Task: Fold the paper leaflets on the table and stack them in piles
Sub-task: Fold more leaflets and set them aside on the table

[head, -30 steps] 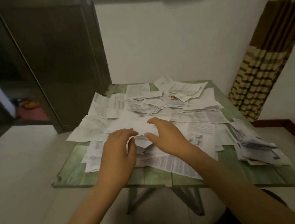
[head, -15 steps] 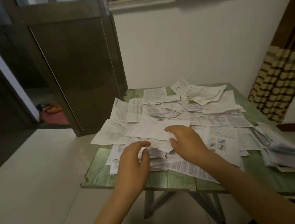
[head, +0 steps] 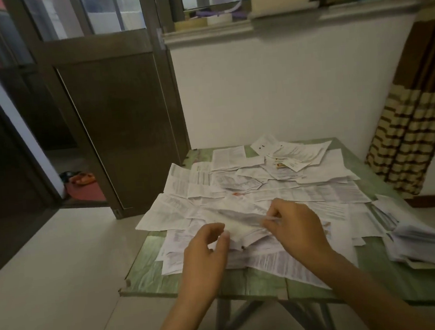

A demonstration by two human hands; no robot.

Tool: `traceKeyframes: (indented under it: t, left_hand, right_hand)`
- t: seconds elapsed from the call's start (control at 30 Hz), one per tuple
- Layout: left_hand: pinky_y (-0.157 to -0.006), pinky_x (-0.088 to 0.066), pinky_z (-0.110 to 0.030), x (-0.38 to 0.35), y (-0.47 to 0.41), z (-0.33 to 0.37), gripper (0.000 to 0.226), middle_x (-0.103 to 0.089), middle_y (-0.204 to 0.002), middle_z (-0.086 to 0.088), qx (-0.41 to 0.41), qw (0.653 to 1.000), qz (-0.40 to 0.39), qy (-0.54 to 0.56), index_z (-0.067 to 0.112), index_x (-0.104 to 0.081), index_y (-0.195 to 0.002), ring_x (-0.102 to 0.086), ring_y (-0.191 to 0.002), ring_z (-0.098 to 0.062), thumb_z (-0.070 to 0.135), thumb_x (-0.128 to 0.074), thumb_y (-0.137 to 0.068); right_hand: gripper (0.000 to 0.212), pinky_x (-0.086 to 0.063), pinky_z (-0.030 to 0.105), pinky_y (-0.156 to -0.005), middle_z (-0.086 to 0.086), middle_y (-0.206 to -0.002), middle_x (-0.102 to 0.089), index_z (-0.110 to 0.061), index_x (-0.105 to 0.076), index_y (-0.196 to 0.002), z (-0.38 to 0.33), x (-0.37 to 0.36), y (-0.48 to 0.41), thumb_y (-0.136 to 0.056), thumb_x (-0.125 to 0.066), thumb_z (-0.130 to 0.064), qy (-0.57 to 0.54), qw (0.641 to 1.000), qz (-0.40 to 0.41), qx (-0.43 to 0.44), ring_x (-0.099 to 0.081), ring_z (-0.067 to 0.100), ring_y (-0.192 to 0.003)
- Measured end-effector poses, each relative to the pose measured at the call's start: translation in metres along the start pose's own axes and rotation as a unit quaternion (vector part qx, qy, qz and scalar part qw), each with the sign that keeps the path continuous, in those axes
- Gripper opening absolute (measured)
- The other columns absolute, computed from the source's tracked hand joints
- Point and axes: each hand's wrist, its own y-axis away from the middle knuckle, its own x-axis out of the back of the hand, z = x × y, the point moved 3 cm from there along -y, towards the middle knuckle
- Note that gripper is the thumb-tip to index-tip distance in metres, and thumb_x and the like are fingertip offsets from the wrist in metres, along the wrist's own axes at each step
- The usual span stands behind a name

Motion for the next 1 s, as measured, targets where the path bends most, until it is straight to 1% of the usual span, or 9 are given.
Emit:
traceKeyframes:
  t: [0.17,0.37,0.5,0.57,0.7,0.8,0.87,0.93,1.0]
  left_hand:
    - [-0.073,-0.047,-0.016,-0.019,0.009,0.006,0.013,-0.063,-0.103,0.006,0.107,0.989,-0.059,0.080,0.025,-0.058,-0.105,-0.057,-0.090,-0.001,0.027,-0.053,-0.093]
    - [-0.093,-0.048,-0.033,-0.042,0.019,0.009,0.043,-0.056,-0.114,0.003,0.157,0.975,-0.096,0.121,0.042,-0.035,-0.135,-0.056,-0.103,-0.015,0.038,-0.048,-0.095]
    - [-0.062,-0.044,-0.002,-0.058,0.022,0.024,0.026,-0.048,-0.089,0.025,0.126,0.987,-0.089,0.048,0.057,-0.030,-0.111,-0.050,-0.078,0.008,0.043,-0.044,-0.095]
    - [-0.055,-0.042,-0.002,-0.062,0.023,0.033,0.024,-0.048,-0.095,0.025,0.130,0.988,-0.076,0.033,0.055,-0.030,-0.111,-0.048,-0.078,0.008,0.050,-0.043,-0.092]
    - [-0.091,-0.052,-0.037,-0.066,0.015,0.032,0.090,-0.047,-0.139,-0.002,0.226,0.968,-0.045,0.099,0.030,-0.024,-0.144,-0.058,-0.109,-0.021,0.074,-0.042,-0.067]
    - [-0.082,-0.056,-0.035,-0.066,0.001,0.027,0.067,-0.055,-0.128,-0.009,0.298,0.945,-0.016,0.135,0.018,-0.031,-0.141,-0.064,-0.089,-0.018,0.052,-0.053,-0.088]
    - [-0.083,-0.056,-0.038,-0.066,-0.013,0.018,0.044,-0.063,-0.110,-0.007,0.326,0.929,0.002,0.173,0.013,-0.045,-0.131,-0.065,-0.086,-0.018,0.033,-0.055,-0.093]
    - [-0.089,-0.053,-0.039,-0.065,-0.022,0.008,0.028,-0.061,-0.111,-0.007,0.339,0.922,0.014,0.185,0.011,-0.053,-0.119,-0.062,-0.092,-0.021,0.024,-0.054,-0.094]
    - [-0.094,-0.046,-0.035,-0.061,-0.028,0.005,0.033,-0.051,-0.132,-0.007,0.308,0.940,0.060,0.134,0.012,-0.050,-0.126,-0.054,-0.109,-0.024,0.022,-0.052,-0.095]
  right_hand:
    - [0.017,-0.043,0.020,-0.066,-0.009,-0.083,-0.061,-0.024,-0.059,-0.091,0.015,-0.003,0.021,-0.087,-0.060,-0.040,-0.033,0.992,-0.120,-0.024,-0.057,0.007,-0.077]
    - [0.027,-0.050,0.018,-0.067,0.001,-0.085,-0.067,-0.010,-0.062,-0.093,0.046,0.000,0.051,-0.098,-0.043,-0.028,-0.226,0.955,-0.154,-0.119,-0.063,0.014,-0.079]
    - [0.012,-0.055,0.027,-0.072,0.000,-0.088,-0.069,-0.016,-0.064,-0.091,0.067,0.001,0.057,-0.087,-0.062,-0.028,-0.275,0.933,-0.165,-0.161,-0.066,0.012,-0.081]
    - [0.017,-0.057,0.028,-0.070,-0.002,-0.086,-0.072,-0.017,-0.066,-0.093,0.071,0.002,0.052,-0.079,-0.072,-0.023,-0.319,0.918,-0.160,-0.175,-0.068,0.013,-0.080]
    - [0.023,-0.058,0.028,-0.070,-0.008,-0.077,-0.073,-0.027,-0.065,-0.083,0.061,0.001,0.032,-0.066,-0.080,-0.029,-0.376,0.897,-0.189,-0.137,-0.069,0.009,-0.077]
    - [0.062,-0.055,0.023,-0.058,-0.012,-0.073,-0.072,-0.025,-0.065,-0.082,0.048,-0.002,0.023,-0.044,-0.074,-0.074,-0.401,0.893,-0.176,-0.101,-0.069,0.006,-0.071]
    - [0.081,-0.052,0.021,-0.053,-0.009,-0.076,-0.073,-0.022,-0.066,-0.085,0.043,-0.006,0.020,-0.034,-0.066,-0.086,-0.450,0.871,-0.161,-0.114,-0.070,0.010,-0.070]
    - [0.065,-0.054,0.024,-0.054,-0.003,-0.083,-0.074,-0.018,-0.066,-0.095,0.038,-0.005,0.017,-0.050,-0.071,-0.065,-0.525,0.827,-0.147,-0.135,-0.071,0.015,-0.073]
    - [0.042,-0.056,0.026,-0.057,0.001,-0.089,-0.074,-0.017,-0.067,-0.096,0.035,0.002,0.013,-0.061,-0.068,-0.039,-0.589,0.781,-0.139,-0.155,-0.071,0.016,-0.077]
